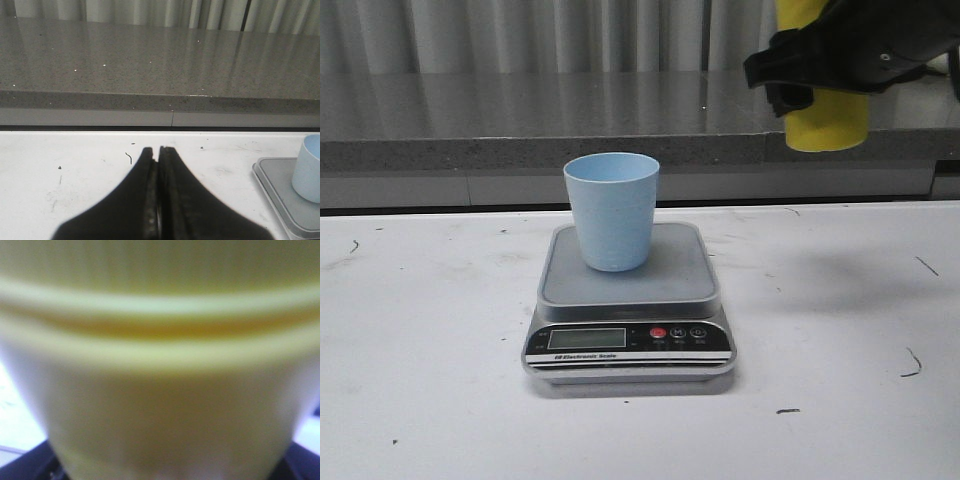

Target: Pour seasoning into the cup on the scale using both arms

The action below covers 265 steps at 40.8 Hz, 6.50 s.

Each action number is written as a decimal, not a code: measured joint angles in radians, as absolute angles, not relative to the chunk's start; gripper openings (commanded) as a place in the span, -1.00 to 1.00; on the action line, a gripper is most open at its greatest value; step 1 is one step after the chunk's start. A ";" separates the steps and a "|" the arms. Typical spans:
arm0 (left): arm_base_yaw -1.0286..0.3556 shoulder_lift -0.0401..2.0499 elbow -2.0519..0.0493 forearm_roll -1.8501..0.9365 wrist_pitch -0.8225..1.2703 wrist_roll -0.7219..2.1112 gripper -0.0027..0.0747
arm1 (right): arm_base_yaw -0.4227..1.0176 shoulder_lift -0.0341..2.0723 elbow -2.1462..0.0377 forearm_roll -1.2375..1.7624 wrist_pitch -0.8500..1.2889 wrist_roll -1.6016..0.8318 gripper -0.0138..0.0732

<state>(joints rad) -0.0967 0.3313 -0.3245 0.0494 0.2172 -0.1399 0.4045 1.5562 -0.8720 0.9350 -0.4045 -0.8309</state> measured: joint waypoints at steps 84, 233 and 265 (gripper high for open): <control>-0.097 0.331 -0.325 0.049 0.217 -0.140 -0.98 | 0.404 1.906 -0.488 0.273 -1.134 -0.081 0.71; 0.016 -0.005 0.005 0.008 0.149 -0.140 -0.98 | 0.404 0.409 -0.323 0.369 0.078 -0.345 -0.91; 0.016 -0.005 0.005 0.008 0.150 -0.140 -0.98 | 0.398 0.402 -0.276 0.204 0.015 -0.289 -0.91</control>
<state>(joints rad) 0.0159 -0.0050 0.0050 0.0083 0.1499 -0.1399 0.3978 0.4016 -0.2759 0.2037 0.0149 -0.2890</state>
